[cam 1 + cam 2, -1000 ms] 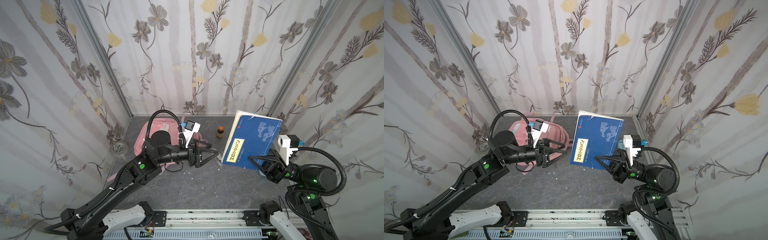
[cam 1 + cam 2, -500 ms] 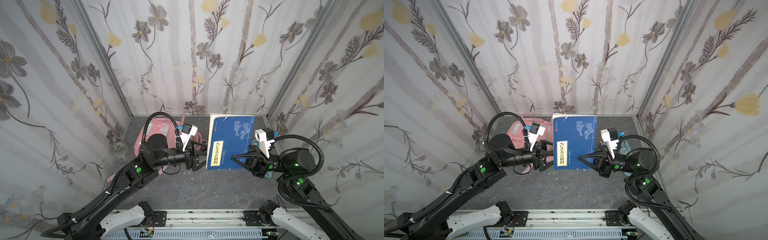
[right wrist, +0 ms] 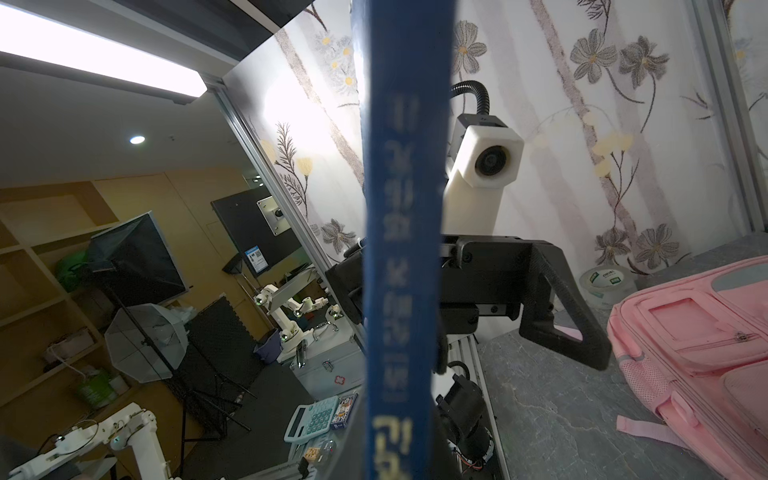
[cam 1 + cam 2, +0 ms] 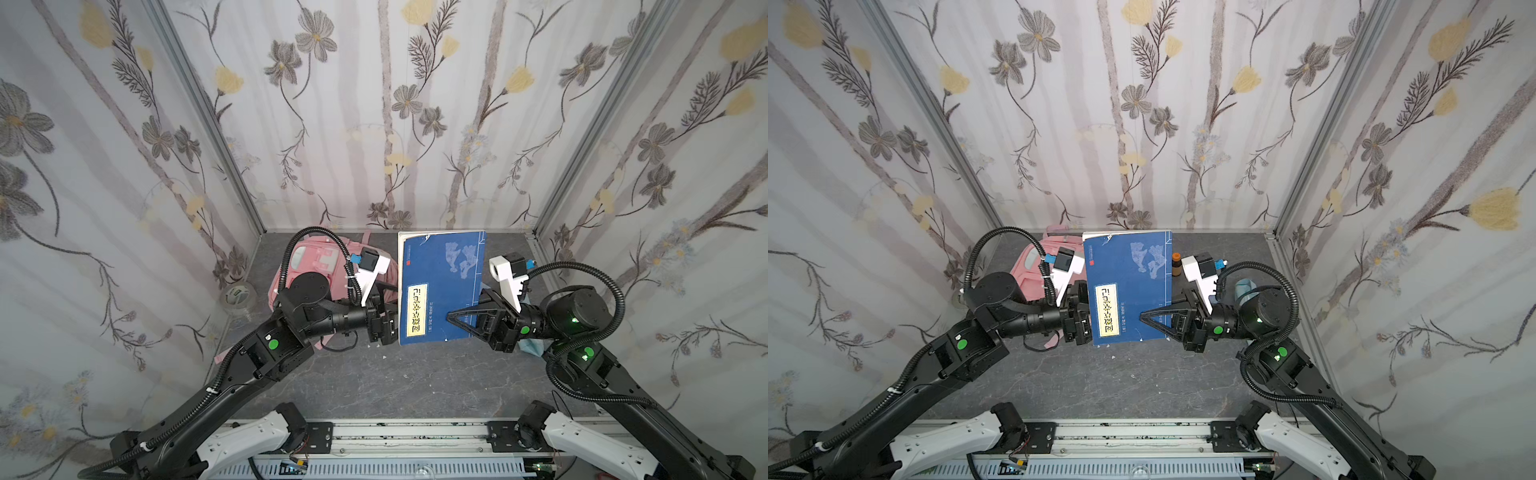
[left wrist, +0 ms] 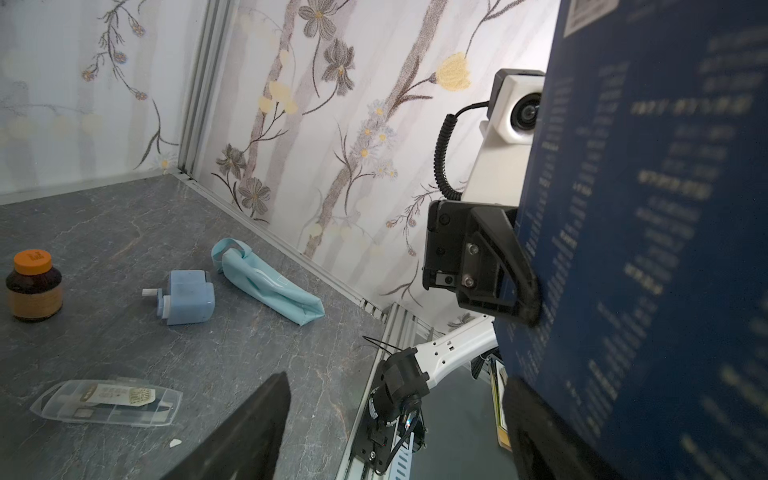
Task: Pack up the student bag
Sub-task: 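Lift the blue book upright between both grippers above the table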
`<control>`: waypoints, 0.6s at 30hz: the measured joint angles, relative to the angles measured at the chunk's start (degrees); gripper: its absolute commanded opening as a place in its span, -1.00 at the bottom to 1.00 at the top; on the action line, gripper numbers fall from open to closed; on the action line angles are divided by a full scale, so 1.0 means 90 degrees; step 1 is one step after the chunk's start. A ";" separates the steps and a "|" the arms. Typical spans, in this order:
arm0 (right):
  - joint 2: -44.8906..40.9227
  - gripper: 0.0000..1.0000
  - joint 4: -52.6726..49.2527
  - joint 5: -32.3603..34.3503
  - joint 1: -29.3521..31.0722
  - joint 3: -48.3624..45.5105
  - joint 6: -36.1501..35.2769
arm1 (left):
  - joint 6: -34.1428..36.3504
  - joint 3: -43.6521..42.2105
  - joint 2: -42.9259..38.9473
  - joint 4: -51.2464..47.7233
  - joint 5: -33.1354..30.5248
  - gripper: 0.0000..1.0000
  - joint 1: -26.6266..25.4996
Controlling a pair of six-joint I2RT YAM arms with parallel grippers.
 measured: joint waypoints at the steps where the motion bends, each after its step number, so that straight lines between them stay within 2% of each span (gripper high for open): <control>1: -0.0005 -1.00 -0.0005 0.0002 0.0017 -0.0019 0.0000 | -0.0002 -0.0002 0.0017 0.0012 0.0002 0.65 0.0000; 18: -0.0005 -1.00 -0.0036 -0.0187 0.0063 -0.0068 0.0005 | -0.0102 -0.0015 0.0087 0.0619 0.0687 0.62 0.0007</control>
